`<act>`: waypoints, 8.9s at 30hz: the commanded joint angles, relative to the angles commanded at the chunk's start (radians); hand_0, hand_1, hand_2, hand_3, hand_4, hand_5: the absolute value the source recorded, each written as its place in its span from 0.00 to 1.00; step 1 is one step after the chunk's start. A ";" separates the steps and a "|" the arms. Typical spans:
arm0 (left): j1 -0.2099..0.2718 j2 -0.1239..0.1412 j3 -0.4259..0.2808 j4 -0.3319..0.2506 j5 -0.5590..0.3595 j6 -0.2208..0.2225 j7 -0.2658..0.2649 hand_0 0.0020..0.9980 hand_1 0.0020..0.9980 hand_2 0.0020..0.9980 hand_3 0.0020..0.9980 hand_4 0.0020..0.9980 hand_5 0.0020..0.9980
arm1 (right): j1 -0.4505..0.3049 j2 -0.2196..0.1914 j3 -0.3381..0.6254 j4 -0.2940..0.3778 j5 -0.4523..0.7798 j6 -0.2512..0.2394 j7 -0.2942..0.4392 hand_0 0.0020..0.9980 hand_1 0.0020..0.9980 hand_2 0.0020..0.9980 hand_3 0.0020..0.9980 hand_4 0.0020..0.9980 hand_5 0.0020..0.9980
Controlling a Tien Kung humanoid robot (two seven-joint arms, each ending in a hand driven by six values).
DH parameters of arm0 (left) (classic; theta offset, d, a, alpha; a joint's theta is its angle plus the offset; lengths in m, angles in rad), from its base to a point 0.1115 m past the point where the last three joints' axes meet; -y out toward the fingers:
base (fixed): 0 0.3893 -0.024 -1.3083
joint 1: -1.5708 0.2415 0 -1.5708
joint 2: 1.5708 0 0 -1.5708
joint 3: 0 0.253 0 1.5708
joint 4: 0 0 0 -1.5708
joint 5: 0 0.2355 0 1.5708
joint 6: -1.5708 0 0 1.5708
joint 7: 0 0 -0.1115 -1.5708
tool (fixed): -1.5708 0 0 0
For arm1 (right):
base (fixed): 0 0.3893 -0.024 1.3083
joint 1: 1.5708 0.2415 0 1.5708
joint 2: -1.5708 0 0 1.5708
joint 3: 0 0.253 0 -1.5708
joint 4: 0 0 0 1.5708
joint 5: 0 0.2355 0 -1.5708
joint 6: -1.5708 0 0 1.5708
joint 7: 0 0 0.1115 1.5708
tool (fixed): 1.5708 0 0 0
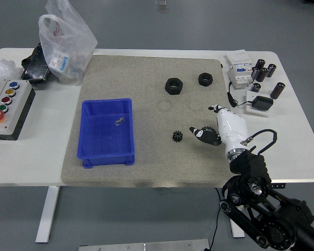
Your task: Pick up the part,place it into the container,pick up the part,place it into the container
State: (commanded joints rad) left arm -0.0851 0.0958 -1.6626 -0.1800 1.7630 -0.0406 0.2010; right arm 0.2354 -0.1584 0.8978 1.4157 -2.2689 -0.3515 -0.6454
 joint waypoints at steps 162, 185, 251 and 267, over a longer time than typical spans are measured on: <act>-0.026 0.007 0.016 0.000 0.009 -0.008 0.003 0.60 0.47 0.48 0.60 0.53 0.56 | 0.248 -0.040 -0.437 -0.137 0.251 -0.011 0.000 0.43 0.63 0.43 0.67 0.46 0.26; -0.028 0.008 0.017 0.000 0.006 -0.007 0.002 0.60 0.47 0.48 0.60 0.51 0.56 | 0.271 -0.024 -0.451 -0.149 0.255 -0.088 0.000 0.39 0.57 0.32 0.63 0.56 0.09; -0.027 0.003 0.020 0.000 0.007 -0.010 0.003 0.60 0.47 0.48 0.60 0.49 0.57 | 0.319 -0.045 -0.466 -0.157 0.229 0.146 0.000 0.27 0.46 0.38 0.57 0.40 0.00; -0.029 0.005 0.024 0.000 0.004 -0.010 0.005 0.60 0.47 0.48 0.60 0.49 0.57 | 0.418 0.015 -0.512 -0.092 0.184 0.052 0.000 0.27 0.46 0.37 0.57 0.42 0.00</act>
State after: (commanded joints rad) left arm -0.1136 0.1010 -1.6386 -0.1800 1.7666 -0.0506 0.2060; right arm 0.6532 -0.1439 0.3861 1.3233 -2.0849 -0.2994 -0.6454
